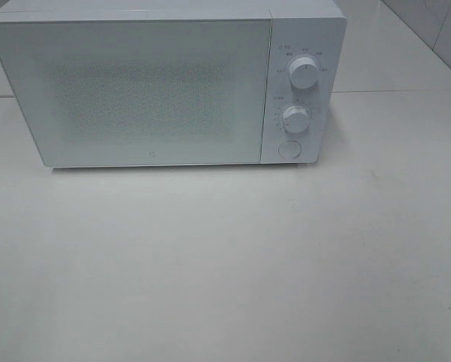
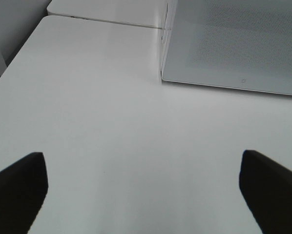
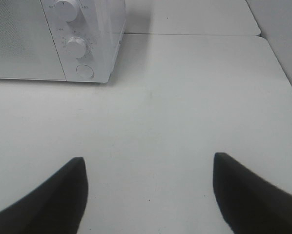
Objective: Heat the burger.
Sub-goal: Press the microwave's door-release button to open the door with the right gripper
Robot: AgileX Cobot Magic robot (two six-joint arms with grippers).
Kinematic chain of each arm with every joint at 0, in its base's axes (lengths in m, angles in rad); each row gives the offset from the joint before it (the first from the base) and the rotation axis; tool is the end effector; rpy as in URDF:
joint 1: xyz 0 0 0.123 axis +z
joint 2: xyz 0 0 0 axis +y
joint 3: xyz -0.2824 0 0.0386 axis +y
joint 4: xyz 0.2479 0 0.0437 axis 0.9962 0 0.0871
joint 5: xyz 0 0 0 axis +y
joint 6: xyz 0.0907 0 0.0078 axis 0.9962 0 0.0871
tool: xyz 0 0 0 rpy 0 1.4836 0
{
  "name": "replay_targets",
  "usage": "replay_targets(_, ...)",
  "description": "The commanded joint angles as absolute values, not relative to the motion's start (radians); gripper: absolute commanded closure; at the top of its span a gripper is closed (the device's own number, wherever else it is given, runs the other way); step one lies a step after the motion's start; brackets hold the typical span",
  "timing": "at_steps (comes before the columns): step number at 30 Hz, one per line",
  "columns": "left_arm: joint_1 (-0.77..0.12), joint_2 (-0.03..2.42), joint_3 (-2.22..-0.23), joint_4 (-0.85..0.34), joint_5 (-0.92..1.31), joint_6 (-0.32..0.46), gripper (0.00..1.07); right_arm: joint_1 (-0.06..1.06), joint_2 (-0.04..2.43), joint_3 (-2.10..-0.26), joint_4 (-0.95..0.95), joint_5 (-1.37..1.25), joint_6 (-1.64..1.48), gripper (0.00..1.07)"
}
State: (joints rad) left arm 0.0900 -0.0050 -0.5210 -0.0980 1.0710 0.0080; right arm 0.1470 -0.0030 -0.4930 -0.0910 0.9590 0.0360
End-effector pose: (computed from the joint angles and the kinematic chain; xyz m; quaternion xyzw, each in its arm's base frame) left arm -0.0080 -0.0086 0.2824 -0.0320 0.8475 -0.0230 0.5293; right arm 0.0002 -0.0068 0.2839 -0.0465 0.8246 0.0061 0.5638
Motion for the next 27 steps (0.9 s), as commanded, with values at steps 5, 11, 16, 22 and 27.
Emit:
replay_targets(5,0.092,-0.021,-0.518,-0.101,1.071,0.000,0.06,0.142,-0.029,-0.494,-0.096,0.960,0.045,0.38)
replay_targets(11,0.092,-0.019,-0.518,-0.101,1.071,0.000,0.06,0.142,-0.029,-0.494,-0.097,0.960,0.044,0.38)
replay_targets(16,0.092,-0.012,-0.518,-0.101,1.071,0.000,0.06,0.142,-0.029,-0.494,-0.097,0.960,0.044,0.38)
replay_targets(22,0.092,-0.012,-0.518,-0.101,1.071,0.000,0.06,0.142,-0.029,-0.494,-0.097,0.960,0.044,0.38)
replay_targets(27,0.092,-0.012,-0.518,-0.101,1.071,0.000,0.06,0.142,-0.029,-0.494,-0.097,0.959,0.044,0.38)
